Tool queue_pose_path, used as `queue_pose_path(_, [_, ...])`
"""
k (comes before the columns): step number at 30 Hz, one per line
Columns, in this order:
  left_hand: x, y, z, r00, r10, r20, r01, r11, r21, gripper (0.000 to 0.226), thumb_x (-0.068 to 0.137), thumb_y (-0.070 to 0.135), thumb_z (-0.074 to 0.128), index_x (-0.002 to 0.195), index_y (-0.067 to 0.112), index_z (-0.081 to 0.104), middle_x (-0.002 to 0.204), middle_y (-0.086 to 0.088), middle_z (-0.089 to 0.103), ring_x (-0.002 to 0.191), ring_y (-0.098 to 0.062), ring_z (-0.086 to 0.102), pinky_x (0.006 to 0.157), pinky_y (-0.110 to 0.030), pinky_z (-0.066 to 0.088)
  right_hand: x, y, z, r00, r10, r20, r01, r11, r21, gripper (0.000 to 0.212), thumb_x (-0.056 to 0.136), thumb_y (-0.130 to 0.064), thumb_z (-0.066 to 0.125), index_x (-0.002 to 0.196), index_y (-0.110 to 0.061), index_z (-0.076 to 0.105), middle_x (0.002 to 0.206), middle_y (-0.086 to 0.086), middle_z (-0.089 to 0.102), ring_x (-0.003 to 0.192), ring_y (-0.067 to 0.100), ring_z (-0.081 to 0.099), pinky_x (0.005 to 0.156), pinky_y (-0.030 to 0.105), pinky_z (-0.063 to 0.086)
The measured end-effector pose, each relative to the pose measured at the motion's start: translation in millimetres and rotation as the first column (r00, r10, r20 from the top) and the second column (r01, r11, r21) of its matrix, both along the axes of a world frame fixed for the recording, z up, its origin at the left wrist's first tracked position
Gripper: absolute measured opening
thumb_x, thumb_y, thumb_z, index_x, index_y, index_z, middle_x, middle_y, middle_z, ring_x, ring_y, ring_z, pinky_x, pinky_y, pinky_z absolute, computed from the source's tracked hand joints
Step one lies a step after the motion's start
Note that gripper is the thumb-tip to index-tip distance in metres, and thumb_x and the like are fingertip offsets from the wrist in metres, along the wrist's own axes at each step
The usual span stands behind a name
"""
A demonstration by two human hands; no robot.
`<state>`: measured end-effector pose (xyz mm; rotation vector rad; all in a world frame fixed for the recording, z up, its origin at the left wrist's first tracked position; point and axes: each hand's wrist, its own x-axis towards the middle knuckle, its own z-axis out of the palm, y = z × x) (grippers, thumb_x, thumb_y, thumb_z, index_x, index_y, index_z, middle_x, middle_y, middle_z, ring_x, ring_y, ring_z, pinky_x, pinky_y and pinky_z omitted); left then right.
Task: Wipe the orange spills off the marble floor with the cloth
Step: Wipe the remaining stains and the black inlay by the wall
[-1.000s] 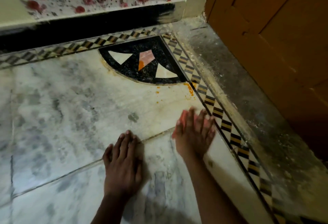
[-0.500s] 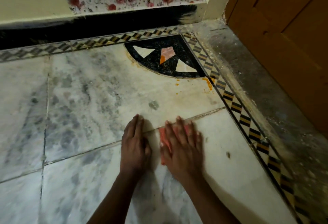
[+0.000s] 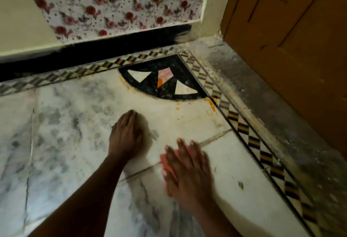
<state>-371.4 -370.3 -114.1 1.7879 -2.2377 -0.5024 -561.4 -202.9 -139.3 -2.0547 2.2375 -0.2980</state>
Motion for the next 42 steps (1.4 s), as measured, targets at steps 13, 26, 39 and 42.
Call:
queue_pose_path(13, [-16, 0, -30, 0.99, 0.135, 0.038, -0.128, 0.979, -0.161, 0.071, 0.095, 0.044, 0.036, 0.156, 0.011, 0.047, 0.171, -0.009, 0.034, 0.157, -0.03, 0.033, 0.125, -0.052, 0.026, -13, -82, -7, 0.975, -0.222, -0.003, 0.222, 0.974, -0.054, 0.067, 0.1, -0.065, 0.04, 0.164, -0.045, 0.032, 0.177, -0.002, 0.021, 0.164, 0.035, 0.014, 0.127, 0.061, 0.022])
queue_pose_path(26, [-17, -8, -31, 0.987, 0.149, 0.061, -0.136, 0.974, -0.18, 0.067, 0.096, 0.045, 0.038, 0.154, 0.013, 0.051, 0.169, -0.007, 0.038, 0.155, -0.028, 0.037, 0.121, -0.049, 0.028, -62, -201, -1, 0.938, -0.347, -0.023, 0.348, 0.936, 0.056, 0.071, 0.103, -0.071, 0.02, 0.167, -0.044, 0.01, 0.179, 0.001, 0.004, 0.165, 0.037, -0.003, 0.13, 0.059, 0.011])
queue_pose_path(39, [-17, -11, -29, 0.982, 0.125, 0.141, -0.103, 0.982, -0.157, 0.069, 0.095, 0.043, 0.038, 0.154, 0.011, 0.051, 0.169, -0.011, 0.036, 0.155, -0.031, 0.038, 0.119, -0.049, 0.027, -28, -252, -2, 0.903, -0.428, 0.034, 0.425, 0.903, 0.06, 0.074, 0.101, -0.067, 0.028, 0.168, -0.04, 0.015, 0.179, 0.003, 0.008, 0.164, 0.04, 0.002, 0.13, 0.061, 0.011])
queue_pose_path(42, [-16, -10, -27, 0.983, 0.12, 0.138, -0.102, 0.986, -0.132, 0.068, 0.095, 0.042, 0.038, 0.155, 0.011, 0.049, 0.171, -0.01, 0.034, 0.156, -0.03, 0.036, 0.121, -0.05, 0.028, -5, -175, -3, 0.979, -0.203, -0.011, 0.203, 0.979, -0.015, 0.066, 0.103, -0.066, 0.034, 0.165, -0.043, 0.029, 0.178, -0.001, 0.019, 0.164, 0.034, 0.014, 0.128, 0.06, 0.019])
